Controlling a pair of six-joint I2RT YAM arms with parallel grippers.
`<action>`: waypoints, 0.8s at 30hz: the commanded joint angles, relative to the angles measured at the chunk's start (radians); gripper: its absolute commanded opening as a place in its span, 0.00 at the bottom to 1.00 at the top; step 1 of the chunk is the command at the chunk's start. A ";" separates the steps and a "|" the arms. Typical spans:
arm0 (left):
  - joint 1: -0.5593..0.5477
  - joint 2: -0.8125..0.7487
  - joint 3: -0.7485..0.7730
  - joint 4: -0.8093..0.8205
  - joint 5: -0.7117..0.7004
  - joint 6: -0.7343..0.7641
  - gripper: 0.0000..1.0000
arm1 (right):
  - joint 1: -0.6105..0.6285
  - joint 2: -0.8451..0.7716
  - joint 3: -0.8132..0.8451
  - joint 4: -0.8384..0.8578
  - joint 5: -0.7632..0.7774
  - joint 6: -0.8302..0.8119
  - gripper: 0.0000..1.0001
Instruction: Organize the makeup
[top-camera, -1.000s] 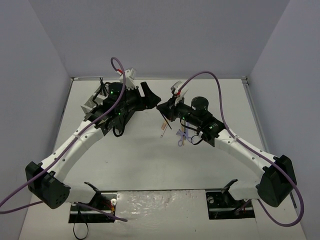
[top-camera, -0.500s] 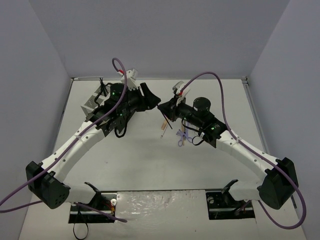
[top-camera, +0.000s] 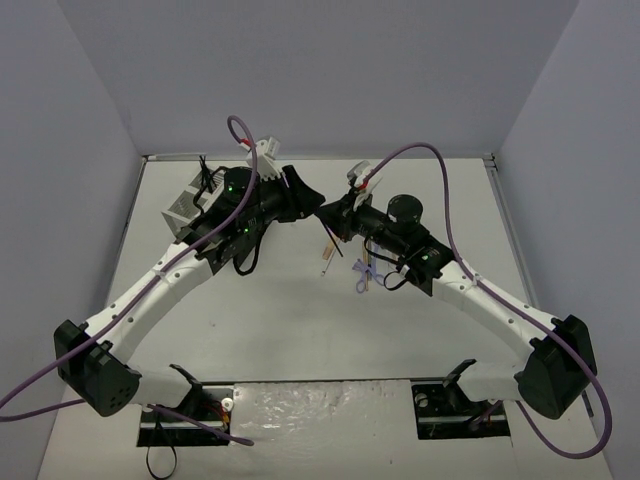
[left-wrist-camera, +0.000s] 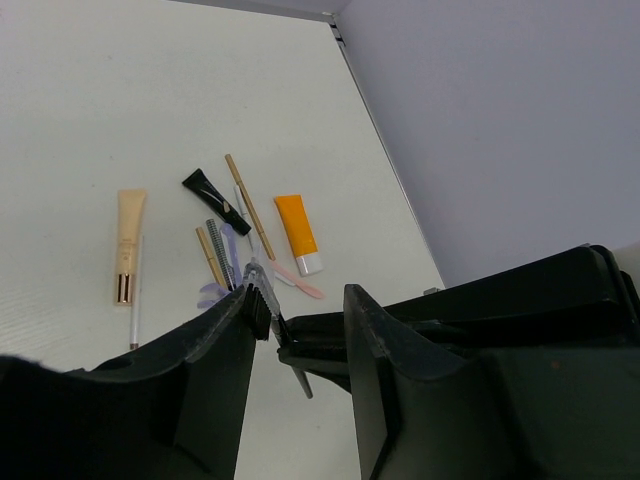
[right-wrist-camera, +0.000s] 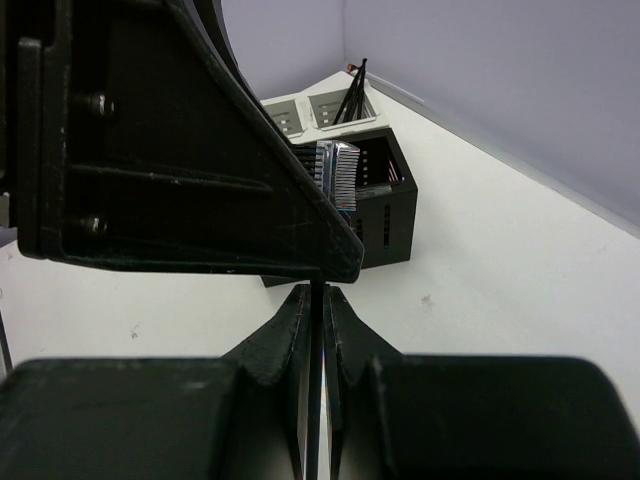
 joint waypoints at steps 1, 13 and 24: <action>-0.006 -0.004 0.018 0.088 -0.007 -0.016 0.35 | 0.004 -0.043 -0.005 0.121 0.014 0.022 0.00; -0.012 0.005 0.021 0.095 -0.008 -0.008 0.09 | 0.005 -0.047 -0.015 0.143 0.052 0.039 0.00; -0.011 0.007 0.025 0.093 -0.036 0.021 0.00 | 0.004 -0.047 -0.014 0.135 0.077 0.038 0.42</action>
